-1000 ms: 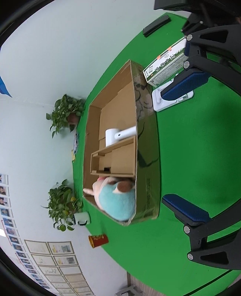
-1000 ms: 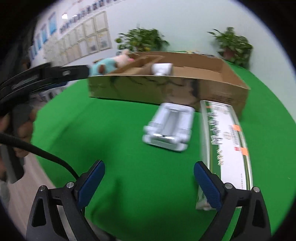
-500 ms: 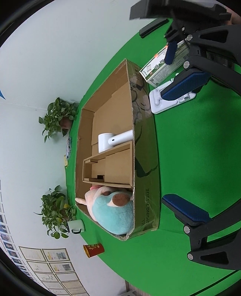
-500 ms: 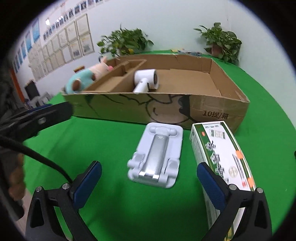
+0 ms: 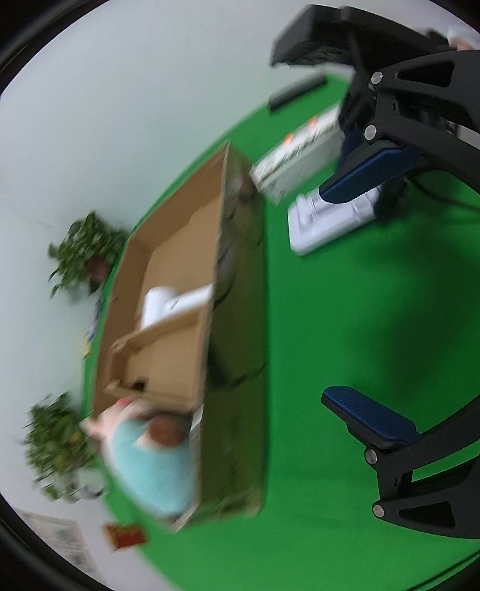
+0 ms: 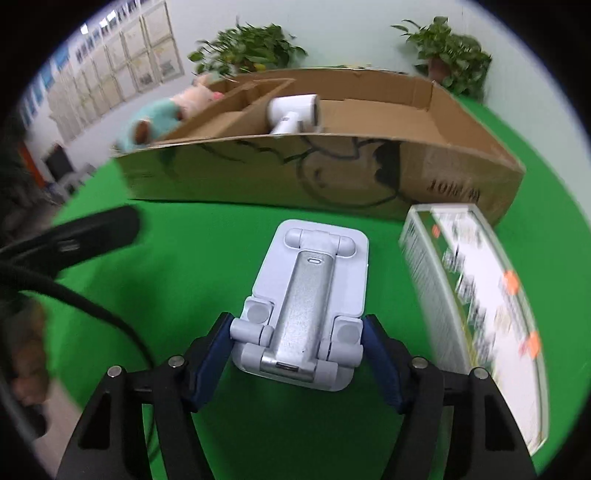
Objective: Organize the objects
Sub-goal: 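Reach the right gripper to the white phone stand and grasp it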
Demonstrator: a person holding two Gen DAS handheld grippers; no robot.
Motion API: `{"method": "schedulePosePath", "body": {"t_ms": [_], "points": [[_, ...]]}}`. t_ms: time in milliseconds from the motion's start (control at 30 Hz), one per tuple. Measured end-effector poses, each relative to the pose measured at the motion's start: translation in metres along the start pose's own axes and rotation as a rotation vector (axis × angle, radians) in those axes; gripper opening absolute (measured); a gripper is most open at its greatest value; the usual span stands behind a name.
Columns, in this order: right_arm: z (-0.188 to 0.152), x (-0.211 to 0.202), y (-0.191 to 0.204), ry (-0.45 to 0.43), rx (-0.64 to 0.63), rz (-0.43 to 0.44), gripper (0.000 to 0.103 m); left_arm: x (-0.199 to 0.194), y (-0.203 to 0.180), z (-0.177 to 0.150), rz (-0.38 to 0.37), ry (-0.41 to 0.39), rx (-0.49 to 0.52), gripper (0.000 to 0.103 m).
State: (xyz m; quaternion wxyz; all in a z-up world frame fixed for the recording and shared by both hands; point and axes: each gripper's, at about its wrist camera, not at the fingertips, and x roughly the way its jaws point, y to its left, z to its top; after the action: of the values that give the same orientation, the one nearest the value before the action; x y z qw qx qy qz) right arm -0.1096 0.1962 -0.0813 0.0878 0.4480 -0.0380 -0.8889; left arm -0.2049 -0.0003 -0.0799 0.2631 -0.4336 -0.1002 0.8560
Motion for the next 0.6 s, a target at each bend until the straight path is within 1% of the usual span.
{"method": "schedulePosePath", "body": {"t_ms": [67, 100, 167, 267, 300, 433, 500, 567, 600], "points": [[-0.014, -0.006, 0.004, 0.007, -0.007, 0.027, 0.072, 0.012, 0.001, -0.006, -0.133, 0.056, -0.047, 0.097], [-0.017, -0.009, 0.006, -0.003, -0.013, 0.025, 0.076, 0.017, 0.0, -0.008, -0.171, 0.077, -0.063, 0.095], [-0.022, -0.015, 0.007, -0.024, -0.016, 0.028, 0.081, 0.032, -0.002, -0.013, -0.218, 0.13, -0.082, 0.089], [-0.022, -0.019, 0.007, -0.046, -0.031, 0.018, 0.081, 0.042, -0.002, -0.017, -0.283, 0.166, -0.118, 0.081], [-0.022, -0.019, 0.006, -0.052, -0.035, 0.025, 0.081, 0.045, 0.001, -0.017, -0.301, 0.169, -0.141, 0.08], [-0.02, -0.014, 0.014, -0.061, -0.085, 0.039, 0.081, 0.052, 0.002, -0.015, -0.308, 0.172, -0.157, 0.073], [-0.019, -0.01, 0.018, -0.067, -0.116, 0.016, 0.082, 0.056, 0.001, -0.016, -0.331, 0.189, -0.171, 0.065], [-0.019, -0.008, 0.018, -0.07, -0.124, 0.01, 0.082, 0.06, 0.003, -0.016, -0.36, 0.193, -0.194, 0.063], [-0.019, -0.007, 0.018, -0.068, -0.124, 0.01, 0.082, 0.06, 0.003, -0.016, -0.36, 0.192, -0.194, 0.06]]}}
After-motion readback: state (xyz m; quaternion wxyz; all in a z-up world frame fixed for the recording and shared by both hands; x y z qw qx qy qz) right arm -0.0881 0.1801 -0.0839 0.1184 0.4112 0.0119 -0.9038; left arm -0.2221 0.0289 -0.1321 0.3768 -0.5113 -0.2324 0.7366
